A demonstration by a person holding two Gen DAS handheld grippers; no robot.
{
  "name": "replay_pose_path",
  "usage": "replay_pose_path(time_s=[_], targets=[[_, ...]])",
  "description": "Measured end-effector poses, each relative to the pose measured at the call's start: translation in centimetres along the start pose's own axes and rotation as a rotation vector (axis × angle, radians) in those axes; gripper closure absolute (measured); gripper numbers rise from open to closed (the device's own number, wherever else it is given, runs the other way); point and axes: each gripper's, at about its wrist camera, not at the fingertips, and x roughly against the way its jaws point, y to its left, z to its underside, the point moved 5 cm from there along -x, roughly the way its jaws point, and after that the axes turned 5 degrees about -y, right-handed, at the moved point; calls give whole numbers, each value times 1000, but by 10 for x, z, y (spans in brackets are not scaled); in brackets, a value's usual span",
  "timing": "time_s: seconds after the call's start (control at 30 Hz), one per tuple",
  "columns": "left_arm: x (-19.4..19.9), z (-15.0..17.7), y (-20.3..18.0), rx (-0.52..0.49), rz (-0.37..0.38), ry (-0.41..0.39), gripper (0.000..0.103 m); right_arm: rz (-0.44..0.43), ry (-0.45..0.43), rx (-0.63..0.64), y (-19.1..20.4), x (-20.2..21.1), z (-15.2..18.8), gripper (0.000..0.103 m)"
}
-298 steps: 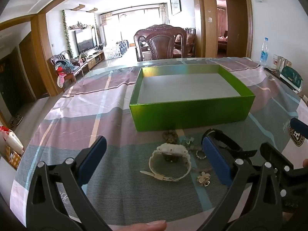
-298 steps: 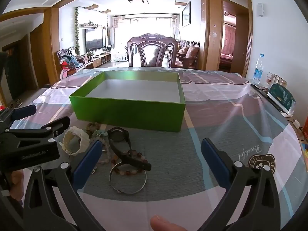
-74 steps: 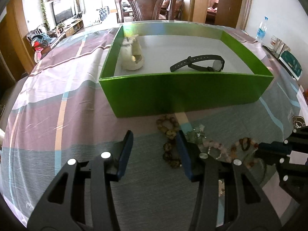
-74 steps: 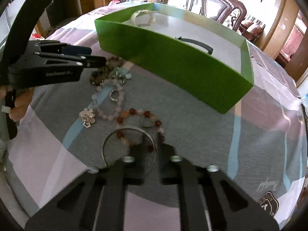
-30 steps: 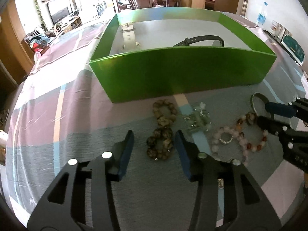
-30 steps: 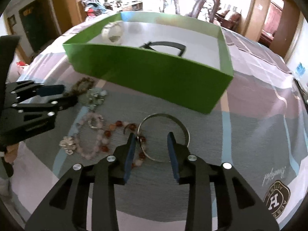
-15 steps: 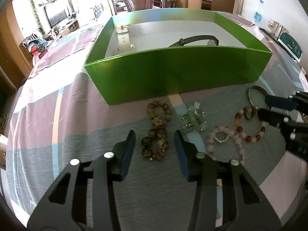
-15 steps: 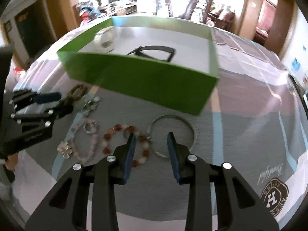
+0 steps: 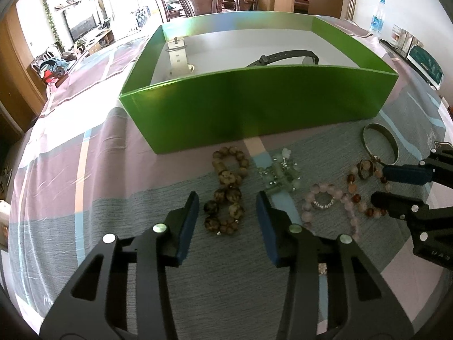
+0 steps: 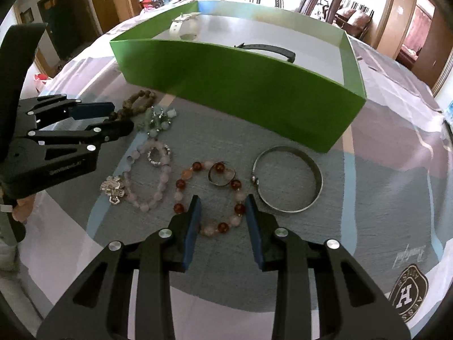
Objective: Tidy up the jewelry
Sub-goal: 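Grasp the red bead bracelet with the right tool while the left tool grasps the brown bead bracelet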
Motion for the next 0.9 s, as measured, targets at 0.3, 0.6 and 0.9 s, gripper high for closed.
replay_pose_path(time_s=[0.3, 0.6, 0.9], targets=[[4, -4, 5, 35, 14, -37, 45, 48, -25, -4, -3, -3, -3, 70], [0, -2, 2, 16, 13, -15, 82, 50, -31, -4, -3, -2, -3, 70], [8, 0, -14, -5, 127, -7, 88, 31, -41, -1, -3, -1, -3, 94]])
